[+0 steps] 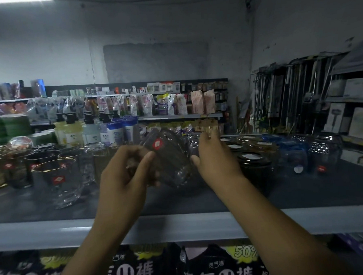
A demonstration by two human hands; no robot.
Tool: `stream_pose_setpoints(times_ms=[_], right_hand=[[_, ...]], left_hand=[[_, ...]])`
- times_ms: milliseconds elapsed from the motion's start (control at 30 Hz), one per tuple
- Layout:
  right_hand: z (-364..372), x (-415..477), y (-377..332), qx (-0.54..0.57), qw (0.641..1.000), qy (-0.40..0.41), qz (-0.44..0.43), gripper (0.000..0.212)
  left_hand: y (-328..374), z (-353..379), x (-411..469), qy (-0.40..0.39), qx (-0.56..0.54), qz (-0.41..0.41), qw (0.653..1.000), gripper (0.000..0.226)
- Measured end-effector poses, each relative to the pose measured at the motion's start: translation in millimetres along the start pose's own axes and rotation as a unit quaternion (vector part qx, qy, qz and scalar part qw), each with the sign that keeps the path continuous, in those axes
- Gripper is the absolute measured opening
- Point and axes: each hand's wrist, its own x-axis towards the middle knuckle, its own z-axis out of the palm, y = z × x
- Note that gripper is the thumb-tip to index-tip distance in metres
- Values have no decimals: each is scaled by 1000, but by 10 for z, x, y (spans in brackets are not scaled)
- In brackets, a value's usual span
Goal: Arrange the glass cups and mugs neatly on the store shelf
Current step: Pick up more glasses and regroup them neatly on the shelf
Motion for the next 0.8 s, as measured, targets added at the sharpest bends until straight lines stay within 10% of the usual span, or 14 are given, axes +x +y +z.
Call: stream_pose_setpoints(times_ms=[267, 433, 533, 633, 800], right_hand=[[125, -134, 9, -51, 997, 63, -8, 59], [65, -456, -17, 107, 990, 95, -2, 54], [0, -629, -143, 418, 902, 67, 87, 27], [-46, -755, -301, 608, 782, -43, 127, 44], [-119, -712, -407, 598, 795, -43, 98, 49]], left_hand=[[27, 73, -466, 89, -146, -101, 980, 17], [-10, 78, -539, 157, -225, -137, 952, 18], [-39, 111, -541, 177, -266, -159, 934, 15], [-14, 184, -556, 179, -340, -197, 902, 19], [72, 249, -611, 107, -367, -225, 896, 18]])
